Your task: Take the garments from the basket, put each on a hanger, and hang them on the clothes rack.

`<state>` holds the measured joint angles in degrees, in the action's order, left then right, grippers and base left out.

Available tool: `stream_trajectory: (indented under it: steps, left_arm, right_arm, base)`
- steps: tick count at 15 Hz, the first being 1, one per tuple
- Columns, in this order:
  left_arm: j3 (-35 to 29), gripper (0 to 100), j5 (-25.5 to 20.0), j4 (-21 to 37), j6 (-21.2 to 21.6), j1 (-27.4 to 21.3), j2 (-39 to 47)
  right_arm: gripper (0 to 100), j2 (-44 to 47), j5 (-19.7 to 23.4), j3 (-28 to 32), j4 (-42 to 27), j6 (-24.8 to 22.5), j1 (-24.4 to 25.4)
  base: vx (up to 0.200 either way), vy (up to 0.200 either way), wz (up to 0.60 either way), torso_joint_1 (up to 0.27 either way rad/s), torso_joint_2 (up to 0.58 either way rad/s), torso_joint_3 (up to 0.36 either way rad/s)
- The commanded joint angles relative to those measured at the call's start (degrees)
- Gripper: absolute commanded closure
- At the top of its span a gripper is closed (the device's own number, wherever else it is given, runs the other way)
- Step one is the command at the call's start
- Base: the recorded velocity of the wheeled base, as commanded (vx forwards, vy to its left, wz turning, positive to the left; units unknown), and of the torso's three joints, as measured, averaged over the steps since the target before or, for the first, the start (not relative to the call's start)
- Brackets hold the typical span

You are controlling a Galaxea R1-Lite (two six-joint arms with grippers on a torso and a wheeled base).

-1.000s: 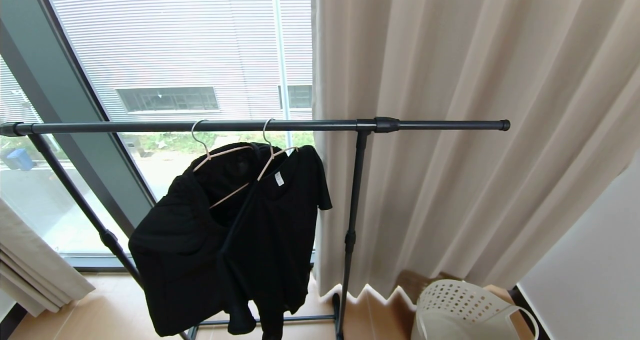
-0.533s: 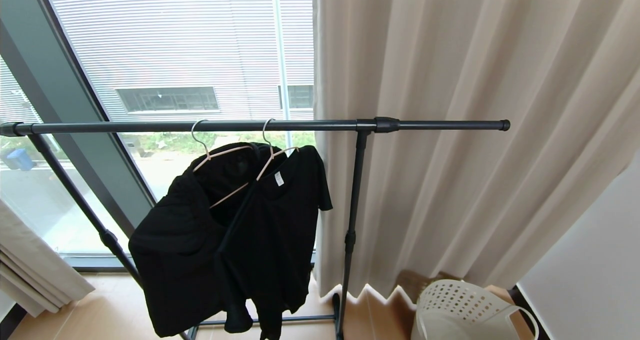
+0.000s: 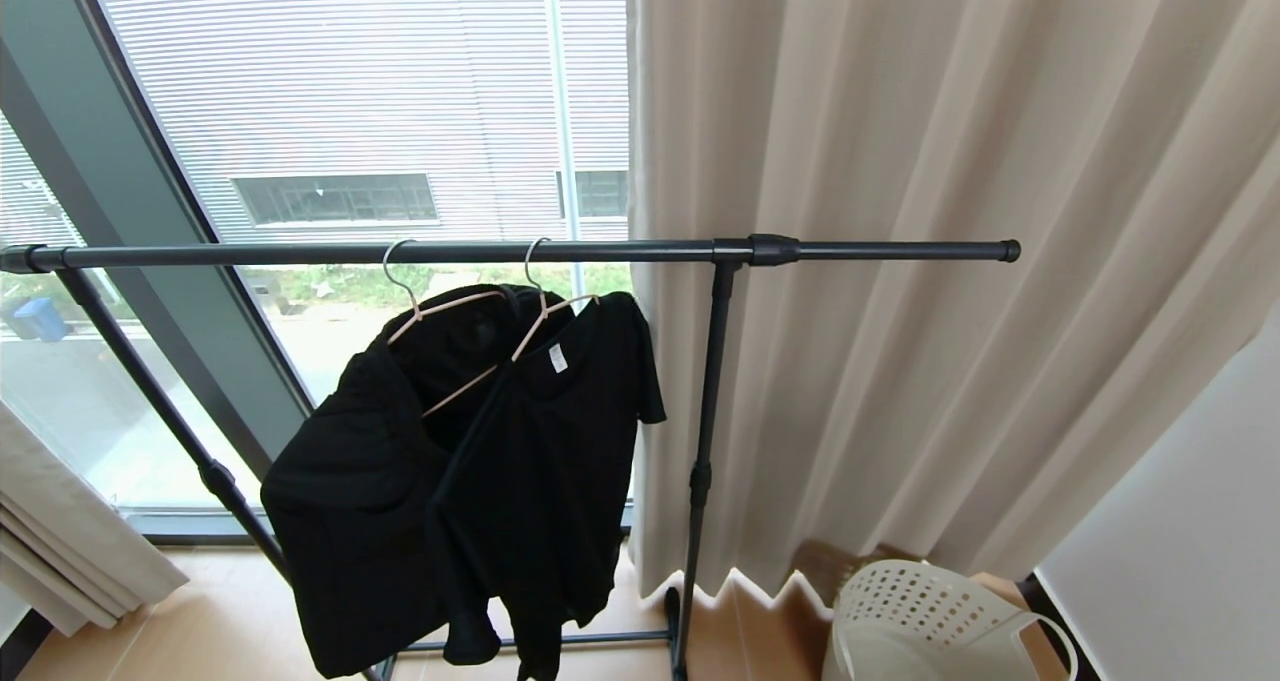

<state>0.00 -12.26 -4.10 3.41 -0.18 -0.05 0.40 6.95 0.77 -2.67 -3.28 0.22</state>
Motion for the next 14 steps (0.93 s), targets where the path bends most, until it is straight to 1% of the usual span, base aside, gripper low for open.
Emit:
stream_trajectory:
  steps: [1,4,14]
  left_arm:
    - [0.0,0,0.05,-0.03,0.01,0.01,0.05]
    - [0.0,0,-0.04,-0.03,-0.07,0.01,0.05]
    - [0.0,0,-0.04,-0.03,0.01,0.01,0.05]
  right_arm:
    - [0,0.13,1.14,0.46,-0.76,-0.5,0.04]
    - [0,0.13,1.66,0.46,-0.76,-0.59,0.04]
    - [0,0.04,1.23,0.37,-0.49,0.03,0.04]
  base:
    - [0.0,0.0,0.0,0.0,0.0,0.0]
    - [0.0,0.0,0.0,0.0,0.0,0.0]
    - [0.0,0.0,0.0,0.0,0.0,0.0]
